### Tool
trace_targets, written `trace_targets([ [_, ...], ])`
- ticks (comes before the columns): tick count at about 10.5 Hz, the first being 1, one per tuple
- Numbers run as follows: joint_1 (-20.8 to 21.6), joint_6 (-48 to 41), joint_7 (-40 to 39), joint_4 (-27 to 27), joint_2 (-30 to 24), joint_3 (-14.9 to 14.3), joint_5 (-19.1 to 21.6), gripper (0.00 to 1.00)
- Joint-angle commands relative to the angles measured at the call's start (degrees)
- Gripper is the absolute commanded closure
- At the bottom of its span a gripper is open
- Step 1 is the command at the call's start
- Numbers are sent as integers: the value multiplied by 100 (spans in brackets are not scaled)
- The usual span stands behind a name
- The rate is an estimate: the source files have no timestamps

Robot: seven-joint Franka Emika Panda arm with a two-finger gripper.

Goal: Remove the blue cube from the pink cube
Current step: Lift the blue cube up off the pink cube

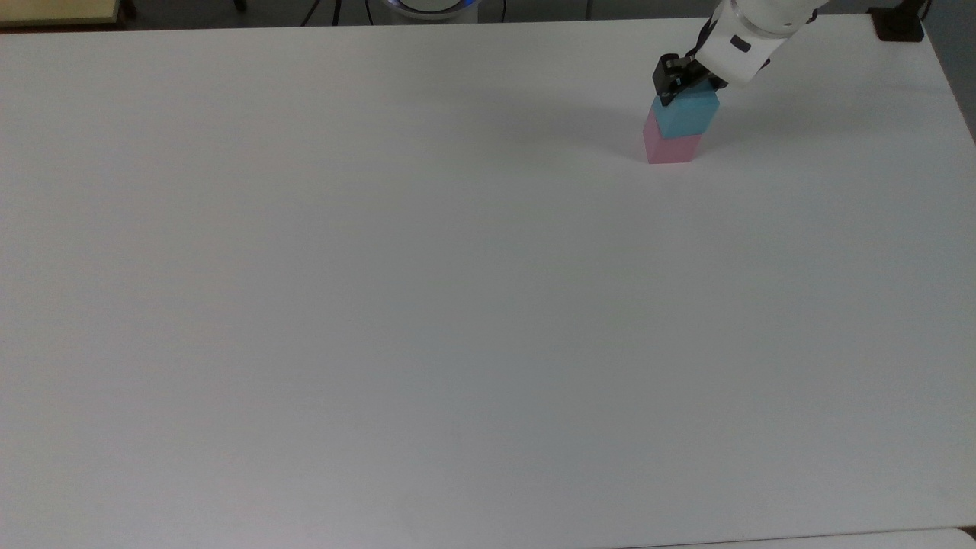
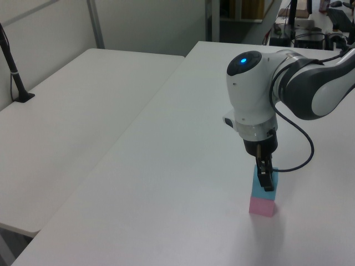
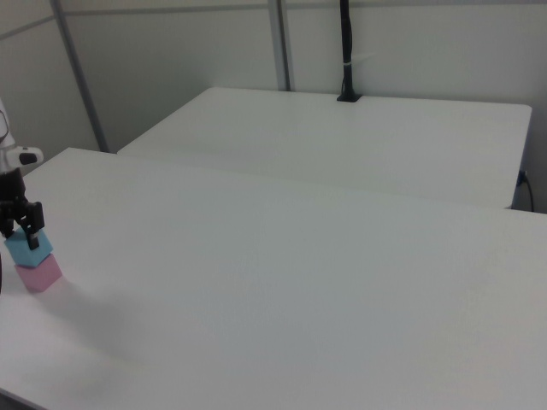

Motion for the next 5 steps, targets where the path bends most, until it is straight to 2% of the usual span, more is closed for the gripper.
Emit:
trace_targets([
  [1, -442, 49, -438, 100, -440, -180, -44, 85],
  [2, -635, 101, -658, 267, -397, -373, -71, 85],
  [5, -1548, 119, -1554, 725, 59, -445, -88, 85],
])
